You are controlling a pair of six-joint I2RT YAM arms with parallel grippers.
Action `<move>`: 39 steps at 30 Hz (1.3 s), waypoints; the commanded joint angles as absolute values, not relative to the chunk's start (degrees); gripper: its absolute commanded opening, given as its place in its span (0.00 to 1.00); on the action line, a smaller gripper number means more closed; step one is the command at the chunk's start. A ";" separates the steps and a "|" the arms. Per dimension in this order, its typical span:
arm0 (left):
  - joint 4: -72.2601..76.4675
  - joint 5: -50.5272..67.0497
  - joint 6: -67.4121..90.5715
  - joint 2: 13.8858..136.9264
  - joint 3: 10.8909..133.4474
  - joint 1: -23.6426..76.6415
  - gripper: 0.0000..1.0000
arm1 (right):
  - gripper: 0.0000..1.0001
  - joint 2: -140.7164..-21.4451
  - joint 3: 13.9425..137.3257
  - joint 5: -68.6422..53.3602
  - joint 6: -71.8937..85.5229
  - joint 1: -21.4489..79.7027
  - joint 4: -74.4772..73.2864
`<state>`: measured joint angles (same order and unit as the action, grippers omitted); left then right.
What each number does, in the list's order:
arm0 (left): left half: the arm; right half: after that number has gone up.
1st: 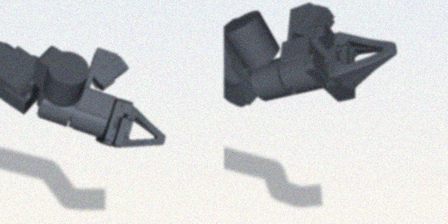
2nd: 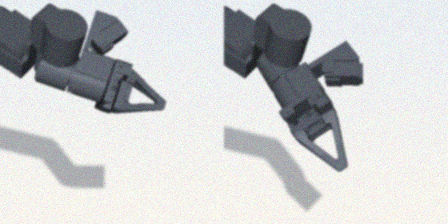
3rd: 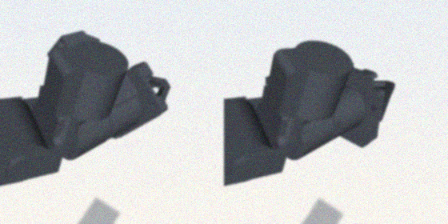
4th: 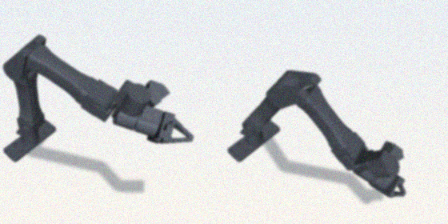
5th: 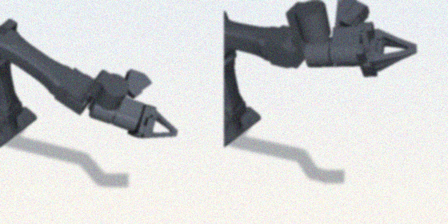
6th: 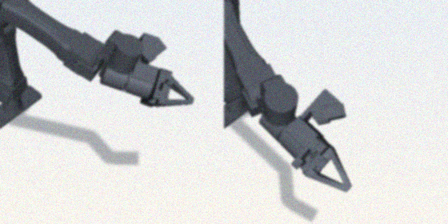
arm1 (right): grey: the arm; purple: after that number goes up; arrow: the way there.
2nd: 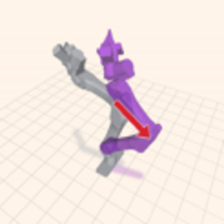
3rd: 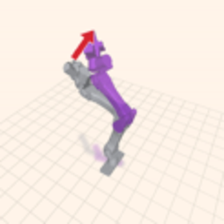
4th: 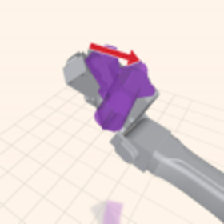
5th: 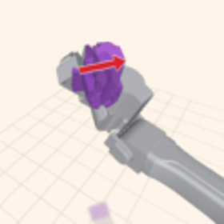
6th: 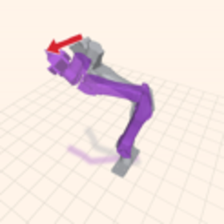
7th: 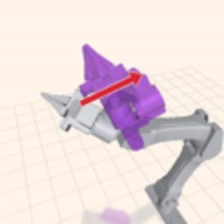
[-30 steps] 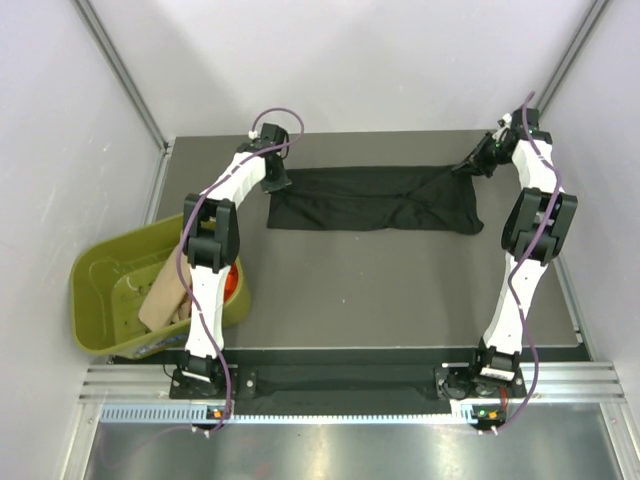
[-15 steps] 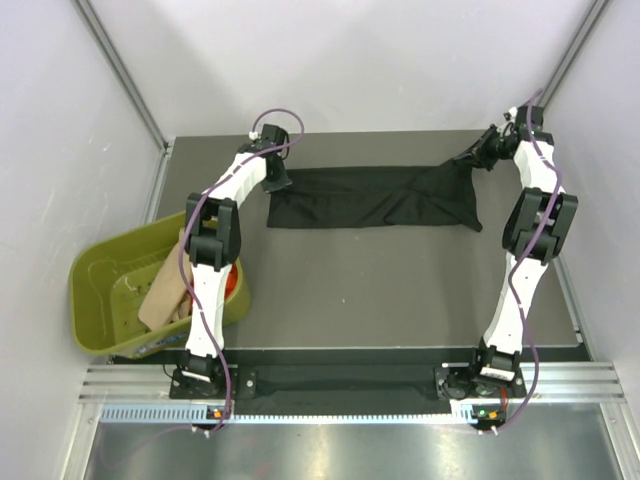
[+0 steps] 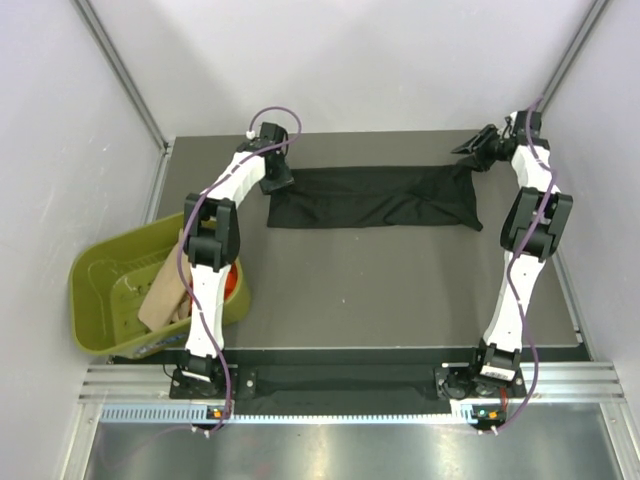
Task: Fold and stack the t-shirts
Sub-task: Fold the tshirt
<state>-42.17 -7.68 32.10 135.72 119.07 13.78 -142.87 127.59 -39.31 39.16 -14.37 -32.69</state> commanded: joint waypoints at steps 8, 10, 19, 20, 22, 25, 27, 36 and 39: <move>-42.01 -2.91 32.08 118.49 107.94 17.92 0.48 | 0.53 -122.03 117.10 -23.66 18.03 -16.96 -51.94; -40.96 -2.55 31.20 115.94 104.16 19.59 0.43 | 0.52 -118.32 108.66 -19.26 15.13 -17.31 -51.07; -41.92 2.73 29.53 116.89 96.42 20.65 0.25 | 0.26 -108.81 86.76 -17.23 13.36 -18.02 -43.86; -42.01 2.46 29.27 117.33 96.24 20.65 0.25 | 0.28 -108.37 84.92 -17.31 13.10 -18.02 -42.20; -41.75 1.85 28.65 118.47 96.33 20.66 0.25 | 0.34 -108.54 83.94 -16.79 12.22 -17.75 -41.31; -41.84 1.41 28.21 120.05 96.77 20.65 0.25 | 0.39 -109.42 83.85 -17.23 10.81 -17.49 -40.08; -41.57 1.15 28.21 120.85 97.20 20.65 0.25 | 0.40 -110.74 85.07 -16.79 10.02 -17.49 -39.99; -41.04 0.44 27.42 121.81 98.35 20.57 0.25 | 0.40 -113.46 88.07 -18.19 8.88 -17.49 -40.52; -41.31 0.53 27.51 122.43 98.96 20.48 0.25 | 0.40 -114.26 88.68 -19.51 8.62 -17.23 -40.08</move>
<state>-42.02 1.13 28.34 121.69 96.57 20.71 -113.38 86.13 -17.82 10.11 -17.41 -41.54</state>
